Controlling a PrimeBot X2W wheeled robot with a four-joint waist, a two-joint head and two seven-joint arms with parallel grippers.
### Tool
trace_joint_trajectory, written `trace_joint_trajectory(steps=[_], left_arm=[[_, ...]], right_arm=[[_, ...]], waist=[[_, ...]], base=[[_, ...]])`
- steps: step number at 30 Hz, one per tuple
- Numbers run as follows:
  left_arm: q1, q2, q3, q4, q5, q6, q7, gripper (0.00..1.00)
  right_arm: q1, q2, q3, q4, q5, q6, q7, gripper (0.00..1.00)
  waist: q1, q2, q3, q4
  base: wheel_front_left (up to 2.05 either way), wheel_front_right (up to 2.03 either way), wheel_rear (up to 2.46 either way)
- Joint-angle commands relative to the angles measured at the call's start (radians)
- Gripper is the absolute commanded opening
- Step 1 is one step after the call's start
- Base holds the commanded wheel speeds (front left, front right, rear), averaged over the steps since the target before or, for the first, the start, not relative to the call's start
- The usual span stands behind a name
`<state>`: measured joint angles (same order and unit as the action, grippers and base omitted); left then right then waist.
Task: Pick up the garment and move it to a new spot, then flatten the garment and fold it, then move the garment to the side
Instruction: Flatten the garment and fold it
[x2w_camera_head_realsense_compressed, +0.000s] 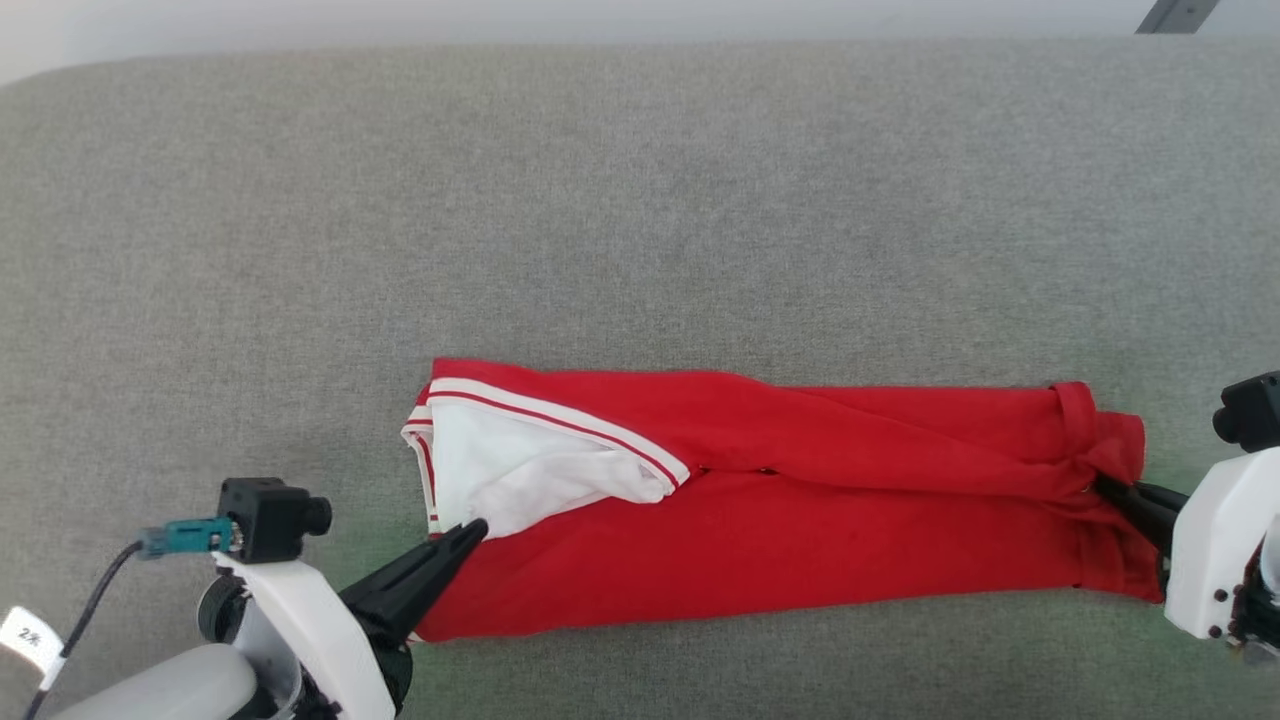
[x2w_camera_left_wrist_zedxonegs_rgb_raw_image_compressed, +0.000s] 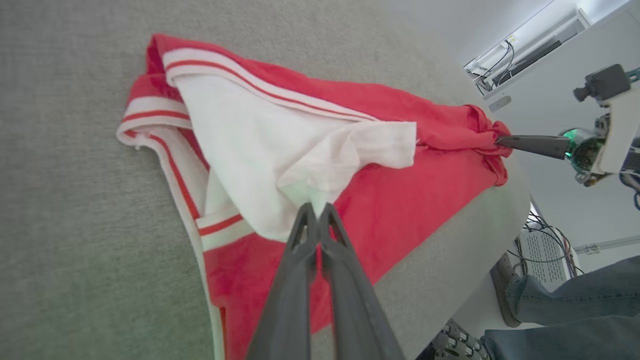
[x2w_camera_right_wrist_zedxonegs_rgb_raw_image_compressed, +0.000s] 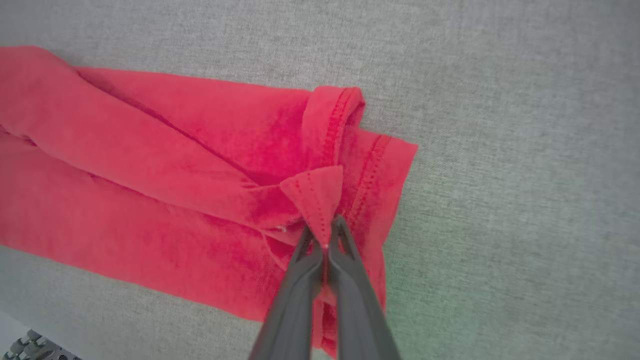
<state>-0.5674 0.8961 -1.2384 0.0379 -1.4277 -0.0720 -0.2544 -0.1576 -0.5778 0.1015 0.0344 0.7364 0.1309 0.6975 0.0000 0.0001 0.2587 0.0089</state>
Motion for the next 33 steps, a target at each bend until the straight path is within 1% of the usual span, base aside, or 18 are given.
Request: trace_joint_trajectory(steps=[1, 4, 8, 10, 11, 12, 13, 14, 15, 16, 22, 24, 25, 26, 27, 29, 31, 33], left_arm=[[0.005, -0.012, 0.001, 0.029, 0.017, -0.006, -0.006, 0.0], [0.005, -0.065, -0.007, 0.086, 0.044, -0.009, -0.006, 0.0], [0.001, -0.105, -0.003, 0.15, 0.059, -0.018, -0.008, 0.0], [0.003, -0.125, 0.006, 0.173, 0.066, -0.021, -0.01, 0.0], [0.007, -0.131, 0.013, 0.181, 0.069, -0.023, -0.009, 0.09], [0.012, -0.135, 0.022, 0.189, 0.074, -0.025, -0.01, 0.25], [0.018, -0.137, 0.032, 0.195, 0.079, -0.026, -0.01, 0.41], [0.025, -0.14, 0.042, 0.2, 0.083, -0.026, -0.011, 0.67], [0.03, -0.144, 0.052, 0.2, 0.089, -0.026, -0.011, 0.88], [0.033, -0.148, 0.076, 0.198, 0.101, -0.025, -0.011, 1.0], [0.11, -0.174, 0.202, 0.168, 0.166, -0.012, -0.011, 1.0], [0.162, -0.211, 0.285, 0.157, 0.217, 0.007, -0.011, 1.0], [0.162, -0.211, 0.285, 0.157, 0.217, 0.007, -0.011, 1.0], [0.184, -0.229, 0.312, 0.16, 0.241, 0.014, -0.012, 1.0], [0.223, -0.256, 0.37, 0.183, 0.313, 0.043, -0.012, 1.0], [0.261, -0.294, 0.414, 0.207, 0.393, 0.064, -0.012, 1.0], [0.298, -0.349, 0.497, 0.22, 0.439, 0.058, -0.012, 1.0], [0.339, -0.379, 0.572, 0.237, 0.518, 0.046, -0.012, 1.0]], right_arm=[[-0.001, 0.017, -0.006, 0.006, -0.011, -0.001, -0.004, 0.0], [-0.021, 0.039, -0.009, 0.029, -0.026, -0.001, -0.017, 0.0], [-0.04, 0.063, -0.004, 0.066, -0.041, -0.001, -0.034, 0.0], [-0.046, 0.074, -0.01, 0.082, -0.035, -0.001, -0.043, 0.48], [-0.047, 0.075, -0.012, 0.083, -0.032, -0.001, -0.042, 0.94], [-0.046, 0.078, -0.018, 0.082, -0.026, -0.001, -0.043, 1.0], [-0.044, 0.081, -0.029, 0.079, -0.018, -0.001, -0.046, 1.0], [-0.038, 0.084, -0.04, 0.075, -0.005, -0.001, -0.046, 1.0], [-0.028, 0.085, -0.051, 0.071, 0.005, -0.001, -0.039, 1.0], [-0.019, 0.083, -0.064, 0.066, 0.015, -0.001, -0.034, 1.0], [0.013, 0.068, -0.141, 0.069, 0.03, -0.001, -0.013, 1.0], [0.031, 0.066, -0.182, 0.112, 0.019, -0.001, 0.013, 1.0], [0.031, 0.066, -0.182, 0.112, 0.019, -0.001, 0.013, 1.0], [0.034, 0.065, -0.192, 0.131, 0.012, -0.001, 0.019, 1.0], [0.041, 0.074, -0.198, 0.164, 0.007, -0.001, 0.042, 1.0], [0.044, 0.081, -0.205, 0.195, 0.009, -0.001, 0.059, 1.0], [0.047, 0.089, -0.209, 0.222, 0.006, -0.001, 0.071, 1.0], [0.047, 0.093, -0.21, 0.242, 0.002, -0.001, 0.084, 1.0]], waist=[[0.0, -0.0001, 0.014, 0.002], [0.0, -0.0001, 0.03, -0.003], [0.0, -0.0001, 0.039, -0.007], [0.0, -0.0001, 0.038, -0.007], [0.0, -0.0001, 0.036, -0.006], [0.0, -0.0001, 0.033, -0.005], [0.0, -0.0001, 0.029, -0.003], [0.0, -0.0001, 0.023, 0.0], [0.0, -0.0001, 0.017, 0.005], [0.0, -0.0001, 0.012, 0.009], [0.0, -0.0001, -0.012, 0.043], [0.0, -0.0001, -0.028, 0.073], [0.0, -0.0001, -0.028, 0.073], [0.0, -0.0001, -0.034, 0.084], [0.0, -0.0001, -0.046, 0.104], [0.0, -0.0001, -0.059, 0.125], [0.0, -0.0001, -0.069, 0.147], [0.0, -0.0001, -0.08, 0.164]], base=[[0.0, 0.0, 0.0], [0.0, 0.0, 0.0], [0.0, 0.0, 0.0], [0.0, 0.0, 0.0], [0.0, 0.0, 0.0], [0.0, 0.0, 0.0], [0.0, 0.0, 0.0], [0.0, 0.0, 0.0], [0.0, 0.0, 0.0], [0.0, 0.0, 0.0], [0.0, 0.0, 0.0], [0.0, 0.0, 0.0], [0.0, 0.0, 0.0], [0.0, 0.0, 0.0], [0.0, 0.0, 0.0], [0.0, 0.0, 0.0], [0.0, 0.0, 0.0], [0.0, 0.0, 0.0]])
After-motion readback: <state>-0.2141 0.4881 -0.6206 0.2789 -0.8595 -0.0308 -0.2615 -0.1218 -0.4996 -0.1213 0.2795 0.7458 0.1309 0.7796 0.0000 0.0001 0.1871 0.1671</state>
